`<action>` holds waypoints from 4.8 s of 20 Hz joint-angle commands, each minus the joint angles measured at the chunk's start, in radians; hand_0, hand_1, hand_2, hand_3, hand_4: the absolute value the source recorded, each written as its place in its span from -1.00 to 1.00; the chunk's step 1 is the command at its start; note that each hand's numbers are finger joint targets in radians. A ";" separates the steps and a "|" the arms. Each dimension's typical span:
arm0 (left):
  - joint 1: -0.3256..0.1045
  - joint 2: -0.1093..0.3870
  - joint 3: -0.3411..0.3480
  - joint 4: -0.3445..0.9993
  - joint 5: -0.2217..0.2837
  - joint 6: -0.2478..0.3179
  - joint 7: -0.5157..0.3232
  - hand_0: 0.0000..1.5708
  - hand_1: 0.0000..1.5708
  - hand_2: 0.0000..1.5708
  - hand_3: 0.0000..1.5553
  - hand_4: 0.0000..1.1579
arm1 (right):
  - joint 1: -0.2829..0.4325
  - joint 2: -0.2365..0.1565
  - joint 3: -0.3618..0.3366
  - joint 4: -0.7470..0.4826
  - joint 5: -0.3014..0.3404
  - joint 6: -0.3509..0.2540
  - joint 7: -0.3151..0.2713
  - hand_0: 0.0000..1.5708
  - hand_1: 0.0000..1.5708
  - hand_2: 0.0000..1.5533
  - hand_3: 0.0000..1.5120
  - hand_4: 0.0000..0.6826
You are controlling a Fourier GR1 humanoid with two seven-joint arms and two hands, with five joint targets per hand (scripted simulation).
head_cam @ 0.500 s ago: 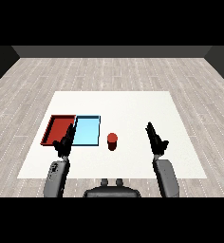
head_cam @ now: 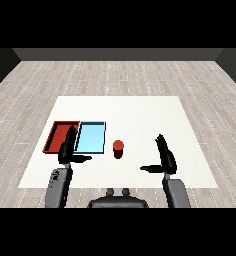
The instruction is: Pick the red can and put it in the red box
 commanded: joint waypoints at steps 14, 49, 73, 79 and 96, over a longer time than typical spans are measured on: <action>0.016 -0.068 -0.017 0.057 -0.022 -0.013 -0.258 -1.00 -1.00 -1.00 -1.00 -1.00 | 0.095 -0.013 -0.050 -0.024 -0.065 0.098 -0.181 -1.00 -1.00 -1.00 -1.00 -1.00; 0.003 -0.031 0.062 0.083 0.047 -0.068 -0.302 -1.00 -1.00 -1.00 -1.00 -1.00 | -0.288 0.058 0.235 0.468 -0.248 -0.217 -0.214 -1.00 -1.00 -1.00 -1.00 -1.00; -0.021 -0.027 0.054 0.033 0.069 -0.067 -0.229 -1.00 -1.00 -1.00 -1.00 -1.00 | -0.468 0.058 0.460 0.690 -0.546 -0.338 -0.345 -1.00 -1.00 -1.00 -1.00 -1.00; 0.080 -0.066 0.002 -0.015 0.036 -0.066 -0.281 -1.00 -1.00 -1.00 -1.00 -1.00 | -0.451 0.058 0.483 0.741 -0.562 -0.369 -0.385 -1.00 -1.00 -1.00 -1.00 -1.00; 0.007 -0.026 0.075 0.047 0.075 -0.086 -0.283 -1.00 -1.00 -1.00 -1.00 -1.00 | -0.608 0.058 0.524 0.929 -0.723 -0.344 -0.462 -1.00 -1.00 -1.00 -1.00 -1.00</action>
